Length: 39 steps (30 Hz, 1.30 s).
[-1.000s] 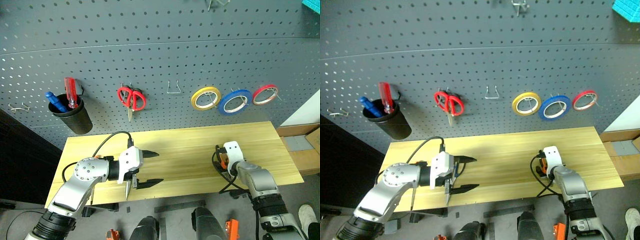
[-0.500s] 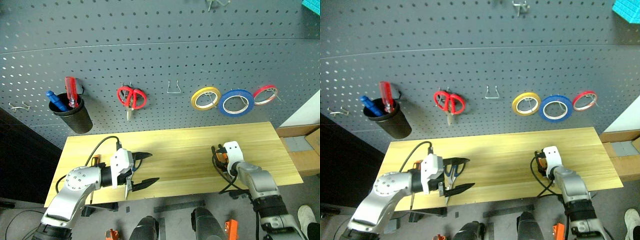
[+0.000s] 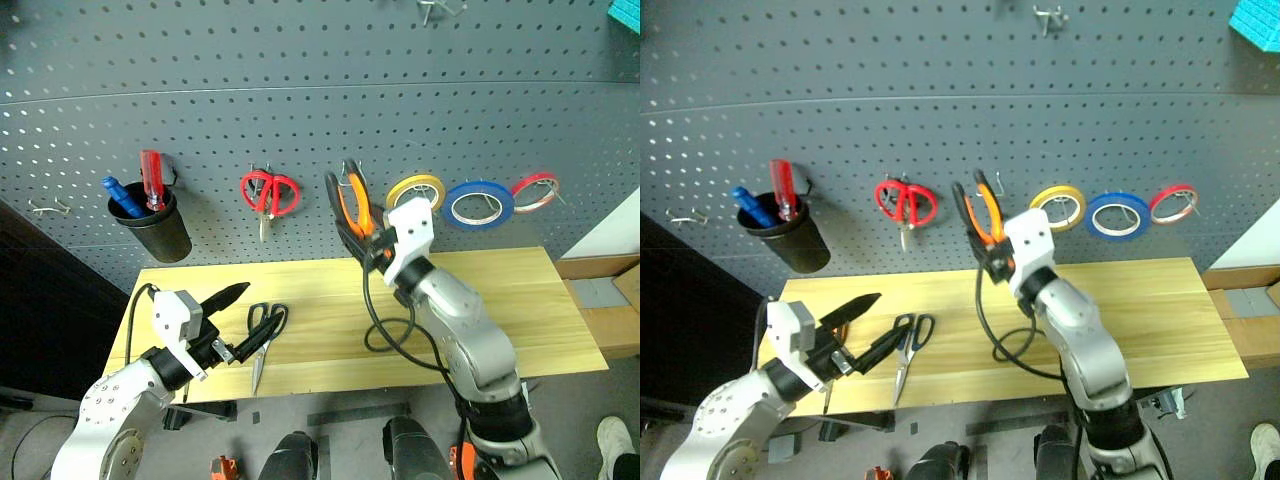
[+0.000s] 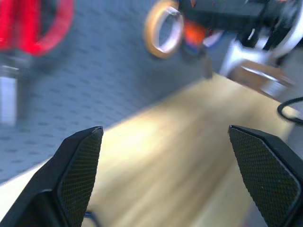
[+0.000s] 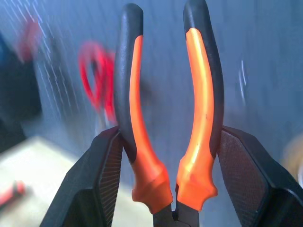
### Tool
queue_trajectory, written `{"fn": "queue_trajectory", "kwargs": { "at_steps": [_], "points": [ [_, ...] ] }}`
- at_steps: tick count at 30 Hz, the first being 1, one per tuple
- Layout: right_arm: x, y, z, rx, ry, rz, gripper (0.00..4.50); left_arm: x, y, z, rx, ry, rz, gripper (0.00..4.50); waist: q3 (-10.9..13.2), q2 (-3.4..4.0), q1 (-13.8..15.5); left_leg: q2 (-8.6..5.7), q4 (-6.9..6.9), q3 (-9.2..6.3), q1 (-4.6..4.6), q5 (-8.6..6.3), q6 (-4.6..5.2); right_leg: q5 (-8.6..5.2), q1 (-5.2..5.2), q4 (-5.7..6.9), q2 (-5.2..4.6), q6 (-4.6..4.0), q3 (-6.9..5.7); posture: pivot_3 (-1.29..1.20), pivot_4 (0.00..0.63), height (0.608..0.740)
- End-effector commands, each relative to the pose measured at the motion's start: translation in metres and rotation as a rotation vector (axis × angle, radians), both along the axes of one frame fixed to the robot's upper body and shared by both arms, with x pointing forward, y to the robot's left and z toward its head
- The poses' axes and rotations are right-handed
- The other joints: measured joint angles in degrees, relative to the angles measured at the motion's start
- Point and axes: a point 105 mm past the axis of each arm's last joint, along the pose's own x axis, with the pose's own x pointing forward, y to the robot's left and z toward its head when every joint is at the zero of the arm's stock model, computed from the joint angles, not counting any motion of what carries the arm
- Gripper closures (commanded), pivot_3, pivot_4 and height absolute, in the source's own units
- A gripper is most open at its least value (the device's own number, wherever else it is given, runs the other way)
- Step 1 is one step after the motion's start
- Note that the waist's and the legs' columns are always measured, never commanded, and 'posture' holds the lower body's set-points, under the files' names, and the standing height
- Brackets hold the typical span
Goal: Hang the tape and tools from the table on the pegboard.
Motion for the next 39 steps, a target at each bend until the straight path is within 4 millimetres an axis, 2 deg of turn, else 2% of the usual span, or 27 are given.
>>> {"fn": "queue_trajectory", "kwargs": {
  "at_steps": [1, 3, 8, 14, 18, 21, 24, 29, 36, 38, 39],
  "points": [
    [0.003, 0.012, 0.037, 0.050, -0.139, 0.048, 1.77, 0.003, 0.003, 0.022, -0.022, -0.077, 0.033, 0.00, -0.01, -0.02, 0.36, 0.05, -0.01, -0.03, 0.00, 0.02, -0.03, 0.02, 0.00, 0.00, 0.04, -0.04, -0.04, 0.00, 0.160, 0.740],
    [0.010, 0.023, 0.054, 0.073, -0.186, 0.067, 1.77, 0.006, 0.006, 0.029, -0.026, -0.094, 0.049, 0.00, -0.01, -0.02, 0.43, 0.17, -0.03, 0.00, -0.01, 0.05, -0.09, 0.11, -0.02, 0.01, 0.17, -0.18, -0.04, 0.01, 0.160, 0.740],
    [0.022, 0.042, 0.080, 0.076, -0.288, 0.086, 1.77, 0.009, 0.005, 0.035, -0.020, -0.112, 0.050, 0.00, -0.01, -0.02, 0.41, 0.59, -0.07, 0.07, 0.00, 0.14, -0.27, 0.24, -0.08, -0.01, 0.53, -0.39, -0.08, 0.03, 0.161, 0.740],
    [0.040, 0.044, 0.094, 0.051, -0.393, 0.050, 1.77, 0.012, 0.000, 0.034, -0.015, -0.110, 0.035, 0.00, -0.01, -0.02, 0.40, 0.75, -0.09, 0.10, -0.01, 0.18, -0.35, 0.30, -0.15, 0.01, 0.69, -0.51, -0.07, 0.04, 0.166, 0.740],
    [0.060, 0.040, 0.086, -0.014, -0.434, -0.008, 1.77, 0.017, -0.009, 0.039, -0.024, -0.128, 0.004, 0.00, -0.01, -0.02, 0.47, 0.77, -0.09, 0.10, -0.01, 0.21, -0.41, 0.33, -0.15, 0.04, 0.73, -0.55, -0.08, 0.05, 0.169, 0.740],
    [0.066, 0.040, 0.083, -0.022, -0.444, -0.021, 1.77, 0.019, -0.010, 0.041, -0.026, -0.130, 0.000, 0.00, -0.01, -0.02, 0.50, 0.80, -0.09, 0.10, -0.01, 0.23, -0.44, 0.36, -0.16, 0.04, 0.76, -0.60, -0.07, 0.05, 0.171, 0.740],
    [0.076, 0.035, 0.070, -0.060, -0.454, -0.054, 1.77, 0.022, -0.010, 0.041, -0.025, -0.133, -0.004, 0.00, -0.01, -0.02, 0.46, 0.81, -0.11, 0.11, -0.02, 0.23, -0.44, 0.36, -0.19, 0.03, 0.77, -0.60, -0.06, 0.05, 0.172, 0.740],
    [0.085, 0.022, 0.058, -0.076, -0.458, -0.107, 1.77, 0.023, -0.009, 0.042, -0.019, -0.138, -0.003, 0.00, -0.01, -0.02, 0.37, 0.82, -0.09, 0.12, -0.02, 0.24, -0.45, 0.36, -0.19, 0.06, 0.77, -0.60, -0.05, 0.06, 0.176, 0.740],
    [0.094, 0.015, 0.022, -0.112, -0.314, -0.132, 1.77, 0.026, -0.006, 0.038, -0.011, -0.130, 0.027, 0.00, -0.01, -0.02, 0.38, 0.94, -0.08, 0.06, 0.00, 0.31, -0.57, 0.42, -0.18, 0.13, 0.94, -0.71, -0.05, 0.05, 0.177, 0.740],
    [0.097, 0.009, 0.011, -0.109, -0.250, -0.159, 1.05, 0.029, -0.004, 0.035, -0.009, -0.117, 0.051, 0.00, -0.01, -0.01, 0.44, 0.97, -0.07, 0.05, 0.01, 0.33, -0.61, 0.44, -0.18, 0.14, 0.98, -0.74, -0.05, 0.04, 0.178, 0.740],
    [0.098, 0.006, 0.007, -0.114, -0.227, -0.171, 0.86, 0.031, -0.003, 0.033, -0.010, -0.108, 0.063, 0.00, -0.01, -0.02, 0.45, 0.98, -0.07, 0.07, 0.04, 0.33, -0.62, 0.46, -0.17, 0.15, 0.98, -0.76, -0.04, 0.04, 0.178, 0.740]
  ]
}}
